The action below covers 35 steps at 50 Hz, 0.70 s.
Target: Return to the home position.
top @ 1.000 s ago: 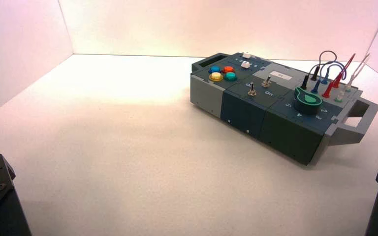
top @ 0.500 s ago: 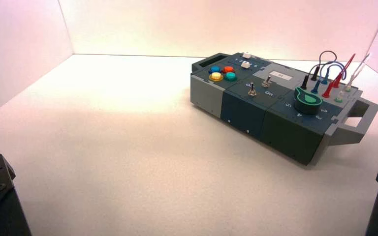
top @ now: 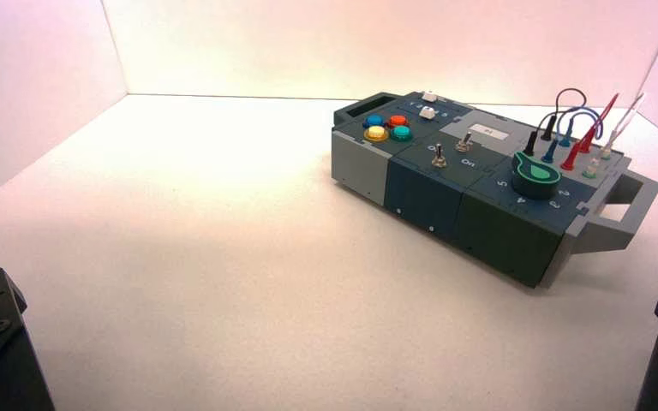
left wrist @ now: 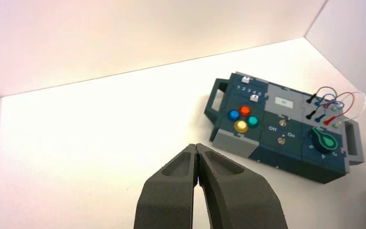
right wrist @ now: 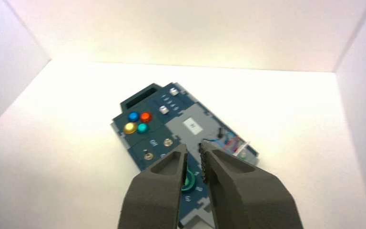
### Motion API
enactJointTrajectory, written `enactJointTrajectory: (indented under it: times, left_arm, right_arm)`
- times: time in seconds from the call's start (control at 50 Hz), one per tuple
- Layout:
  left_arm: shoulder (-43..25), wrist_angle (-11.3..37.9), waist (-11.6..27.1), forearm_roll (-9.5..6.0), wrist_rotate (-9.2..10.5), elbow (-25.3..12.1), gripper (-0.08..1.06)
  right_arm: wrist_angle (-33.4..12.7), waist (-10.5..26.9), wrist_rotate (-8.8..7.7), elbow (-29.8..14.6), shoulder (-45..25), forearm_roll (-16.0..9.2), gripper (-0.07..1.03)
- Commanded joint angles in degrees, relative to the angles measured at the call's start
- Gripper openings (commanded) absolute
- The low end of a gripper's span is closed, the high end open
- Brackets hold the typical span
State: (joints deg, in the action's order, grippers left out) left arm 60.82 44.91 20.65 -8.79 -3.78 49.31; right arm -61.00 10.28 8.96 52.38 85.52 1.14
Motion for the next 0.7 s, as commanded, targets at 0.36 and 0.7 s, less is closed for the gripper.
enactJointTrajectory:
  times: [0.36, 0.7]
  left_arm:
    - [13.54, 3.87, -4.92, 0.09, 0.53, 6.06, -0.03]
    - [18.98, 4.66, -6.15, 0.09, 1.32, 8.44, -0.03]
  right_arm:
    - [-1.85, -0.7, 1.67, -0.53, 8.79, 4.57, -0.01]
    - [-1.67, -0.53, 1.32, -0.53, 9.4, 4.57, -0.02]
